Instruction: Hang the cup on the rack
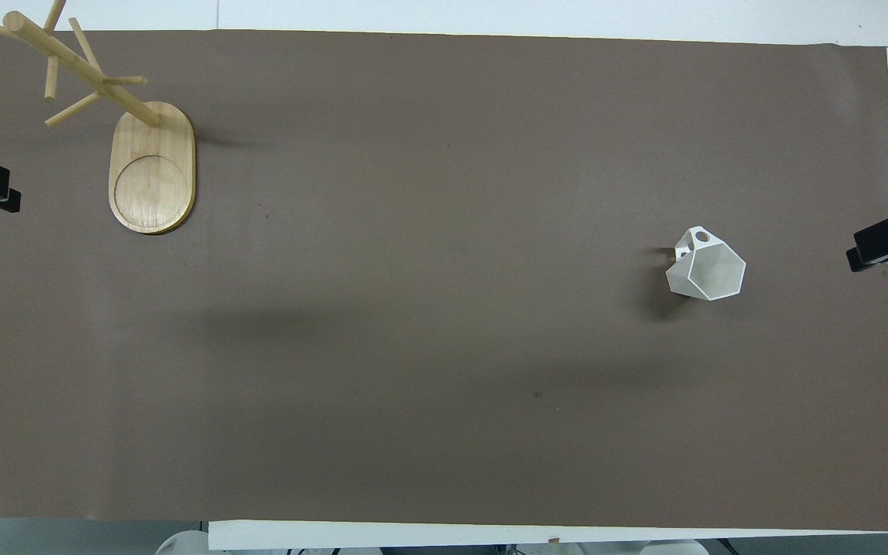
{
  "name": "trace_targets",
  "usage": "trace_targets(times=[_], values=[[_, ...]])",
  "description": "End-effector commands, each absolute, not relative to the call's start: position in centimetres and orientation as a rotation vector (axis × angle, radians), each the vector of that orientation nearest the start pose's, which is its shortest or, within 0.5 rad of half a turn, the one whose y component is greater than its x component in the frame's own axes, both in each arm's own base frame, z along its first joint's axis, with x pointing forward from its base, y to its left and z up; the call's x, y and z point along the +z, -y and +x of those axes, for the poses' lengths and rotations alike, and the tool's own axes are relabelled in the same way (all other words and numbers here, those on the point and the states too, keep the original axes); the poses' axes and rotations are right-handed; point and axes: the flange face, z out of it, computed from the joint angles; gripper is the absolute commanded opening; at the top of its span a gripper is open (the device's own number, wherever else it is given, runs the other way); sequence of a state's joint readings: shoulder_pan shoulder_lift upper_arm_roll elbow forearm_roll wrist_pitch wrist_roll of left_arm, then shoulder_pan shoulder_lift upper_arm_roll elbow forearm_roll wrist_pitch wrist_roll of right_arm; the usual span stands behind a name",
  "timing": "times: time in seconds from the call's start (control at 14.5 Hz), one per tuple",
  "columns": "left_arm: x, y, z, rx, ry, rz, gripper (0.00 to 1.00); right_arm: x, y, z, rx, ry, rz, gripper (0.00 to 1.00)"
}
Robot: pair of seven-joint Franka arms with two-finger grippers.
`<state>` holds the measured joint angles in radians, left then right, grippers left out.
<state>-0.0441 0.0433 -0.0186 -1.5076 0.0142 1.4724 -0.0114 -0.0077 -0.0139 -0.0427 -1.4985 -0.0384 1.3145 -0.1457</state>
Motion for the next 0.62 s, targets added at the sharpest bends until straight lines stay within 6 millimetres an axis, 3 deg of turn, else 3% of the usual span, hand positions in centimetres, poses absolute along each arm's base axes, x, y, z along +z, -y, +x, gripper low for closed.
trace_targets(times=[0.0, 0.34, 0.55], values=[[62.2, 3.0, 54.9, 0.131, -0.059, -3.121, 1.00, 64.6, 3.1, 52.0, 0.253, 0.124, -3.170, 1.00], [62.2, 3.0, 54.9, 0.131, -0.059, -3.121, 1.00, 64.3, 3.5, 52.4, 0.203, 0.120, -3.142, 1.00], [62.2, 3.0, 54.9, 0.133, -0.056, -3.121, 1.00, 62.9, 2.7, 51.8, 0.259, 0.413, -3.090, 1.00]])
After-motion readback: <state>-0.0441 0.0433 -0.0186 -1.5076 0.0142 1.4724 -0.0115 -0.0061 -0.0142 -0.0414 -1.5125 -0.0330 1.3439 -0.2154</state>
